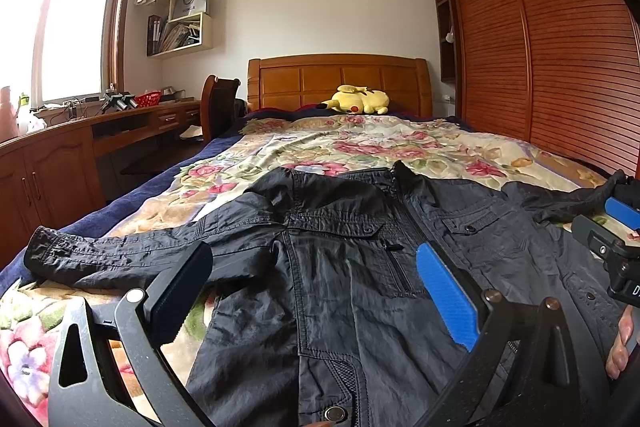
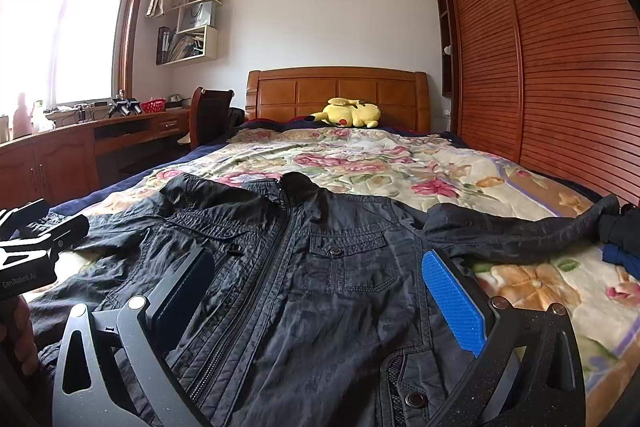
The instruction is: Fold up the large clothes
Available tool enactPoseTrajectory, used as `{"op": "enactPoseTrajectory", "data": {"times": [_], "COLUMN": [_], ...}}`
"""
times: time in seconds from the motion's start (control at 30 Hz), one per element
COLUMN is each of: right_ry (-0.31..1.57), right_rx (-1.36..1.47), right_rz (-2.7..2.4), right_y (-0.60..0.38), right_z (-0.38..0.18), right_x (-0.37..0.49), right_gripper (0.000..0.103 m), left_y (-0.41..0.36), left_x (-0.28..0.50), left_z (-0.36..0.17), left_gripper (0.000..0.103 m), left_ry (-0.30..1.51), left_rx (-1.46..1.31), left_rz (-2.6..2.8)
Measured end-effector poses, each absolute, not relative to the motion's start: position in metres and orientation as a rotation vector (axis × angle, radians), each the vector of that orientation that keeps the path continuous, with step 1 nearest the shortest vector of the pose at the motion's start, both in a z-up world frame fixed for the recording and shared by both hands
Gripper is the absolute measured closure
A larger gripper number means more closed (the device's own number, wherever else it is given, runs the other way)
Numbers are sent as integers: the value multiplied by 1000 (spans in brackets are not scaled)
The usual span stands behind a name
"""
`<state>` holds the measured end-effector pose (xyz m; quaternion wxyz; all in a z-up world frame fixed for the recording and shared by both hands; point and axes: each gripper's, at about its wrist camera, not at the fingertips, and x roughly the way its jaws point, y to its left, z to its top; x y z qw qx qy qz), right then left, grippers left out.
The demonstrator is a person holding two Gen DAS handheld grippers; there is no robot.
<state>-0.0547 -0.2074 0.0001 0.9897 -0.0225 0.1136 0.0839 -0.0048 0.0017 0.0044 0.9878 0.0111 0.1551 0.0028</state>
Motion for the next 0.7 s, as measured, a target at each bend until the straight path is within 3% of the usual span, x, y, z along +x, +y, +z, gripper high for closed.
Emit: {"op": "enactPoseTrajectory", "data": {"times": [0.7], "right_ry": [229], "right_rx": [-42], "right_rz": [168], "right_y": [-208], "right_z": [0], "right_x": [-55], "right_gripper": [0], "left_y": [3], "left_x": [-6], "left_z": [5], "left_gripper": [1], "left_ry": [308], "left_rx": [22], "left_rz": [5]}}
